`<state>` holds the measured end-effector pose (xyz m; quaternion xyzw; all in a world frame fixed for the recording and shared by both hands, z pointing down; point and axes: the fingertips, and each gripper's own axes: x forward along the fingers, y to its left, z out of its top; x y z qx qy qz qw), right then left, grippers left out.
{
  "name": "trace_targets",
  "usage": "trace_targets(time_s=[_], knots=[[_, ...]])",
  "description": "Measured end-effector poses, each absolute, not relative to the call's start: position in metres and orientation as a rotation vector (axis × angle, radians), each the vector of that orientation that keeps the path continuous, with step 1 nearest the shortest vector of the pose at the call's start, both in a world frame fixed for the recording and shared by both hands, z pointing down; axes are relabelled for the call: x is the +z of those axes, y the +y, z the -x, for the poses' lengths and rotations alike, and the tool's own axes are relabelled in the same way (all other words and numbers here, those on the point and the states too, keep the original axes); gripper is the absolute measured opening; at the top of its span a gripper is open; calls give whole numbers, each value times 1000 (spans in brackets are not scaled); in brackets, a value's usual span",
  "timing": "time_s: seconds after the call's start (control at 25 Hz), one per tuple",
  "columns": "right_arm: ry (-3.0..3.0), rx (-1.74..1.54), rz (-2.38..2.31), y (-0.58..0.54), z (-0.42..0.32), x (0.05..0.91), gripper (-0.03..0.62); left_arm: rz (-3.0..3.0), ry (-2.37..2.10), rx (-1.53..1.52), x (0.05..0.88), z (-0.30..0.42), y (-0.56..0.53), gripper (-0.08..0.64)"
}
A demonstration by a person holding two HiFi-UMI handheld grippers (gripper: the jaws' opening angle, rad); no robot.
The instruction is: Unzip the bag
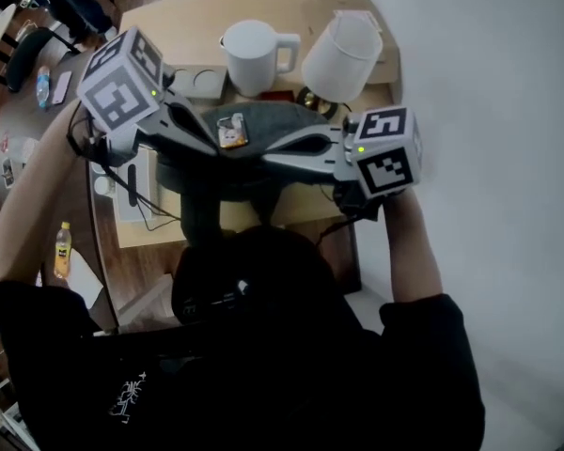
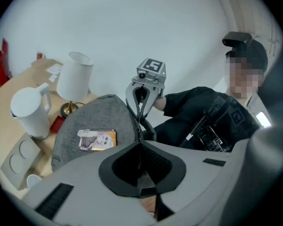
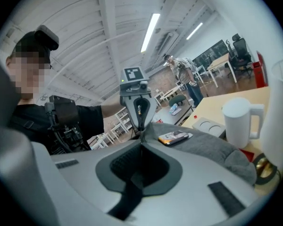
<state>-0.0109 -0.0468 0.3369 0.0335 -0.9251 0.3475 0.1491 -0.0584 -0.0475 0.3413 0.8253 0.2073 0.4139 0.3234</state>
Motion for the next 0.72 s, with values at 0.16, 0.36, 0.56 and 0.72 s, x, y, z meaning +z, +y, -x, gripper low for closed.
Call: trace_targets(time_s=[0.16, 0.36, 0.56, 0.72], knots=[[-2663, 975, -163, -54, 10, 337, 11, -2235, 246, 927, 343, 61, -52, 6], [-2674, 938, -224, -58, 8, 339, 11, -2294, 2, 757, 355, 65, -48, 6], [-2686, 927, -242, -57, 6, 339, 11, -2325, -77, 671, 356, 64, -49, 8], [-2704, 932, -286, -60, 4, 337, 11, -2226, -93, 492, 347, 68, -56, 6]])
